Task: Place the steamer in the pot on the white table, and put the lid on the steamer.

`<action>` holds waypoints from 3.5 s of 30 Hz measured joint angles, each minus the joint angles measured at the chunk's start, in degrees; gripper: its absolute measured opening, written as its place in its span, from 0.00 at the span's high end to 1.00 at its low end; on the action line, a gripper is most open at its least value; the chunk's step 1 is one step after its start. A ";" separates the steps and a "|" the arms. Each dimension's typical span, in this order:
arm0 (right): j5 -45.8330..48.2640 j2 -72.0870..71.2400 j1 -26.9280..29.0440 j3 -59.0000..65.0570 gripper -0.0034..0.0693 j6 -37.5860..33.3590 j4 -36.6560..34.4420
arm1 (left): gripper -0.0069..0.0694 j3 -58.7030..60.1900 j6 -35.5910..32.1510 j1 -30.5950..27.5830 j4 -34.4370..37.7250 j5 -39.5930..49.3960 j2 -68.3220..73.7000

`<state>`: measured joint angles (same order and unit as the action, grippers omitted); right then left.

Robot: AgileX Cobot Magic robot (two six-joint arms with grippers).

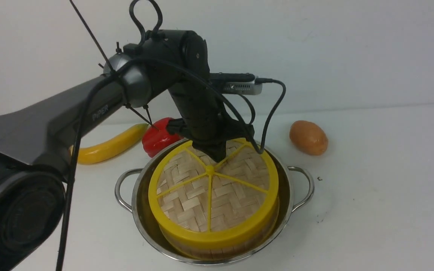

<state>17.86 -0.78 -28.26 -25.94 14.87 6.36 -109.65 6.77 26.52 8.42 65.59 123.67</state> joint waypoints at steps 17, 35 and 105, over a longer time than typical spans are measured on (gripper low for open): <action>0.00 0.00 0.00 0.00 0.96 -0.10 1.23 | 0.99 -11.28 -2.65 0.74 6.97 4.58 0.56; -0.06 0.00 0.00 0.00 0.96 -0.10 1.29 | 0.99 6.87 -9.97 1.53 7.58 1.98 -29.00; -0.01 0.00 0.00 0.00 0.96 -0.10 1.28 | 0.98 66.37 -13.64 -2.08 3.58 -25.33 -96.89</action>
<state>17.85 -0.78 -28.26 -25.94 14.76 7.65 -43.28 -6.87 24.45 12.01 40.26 26.77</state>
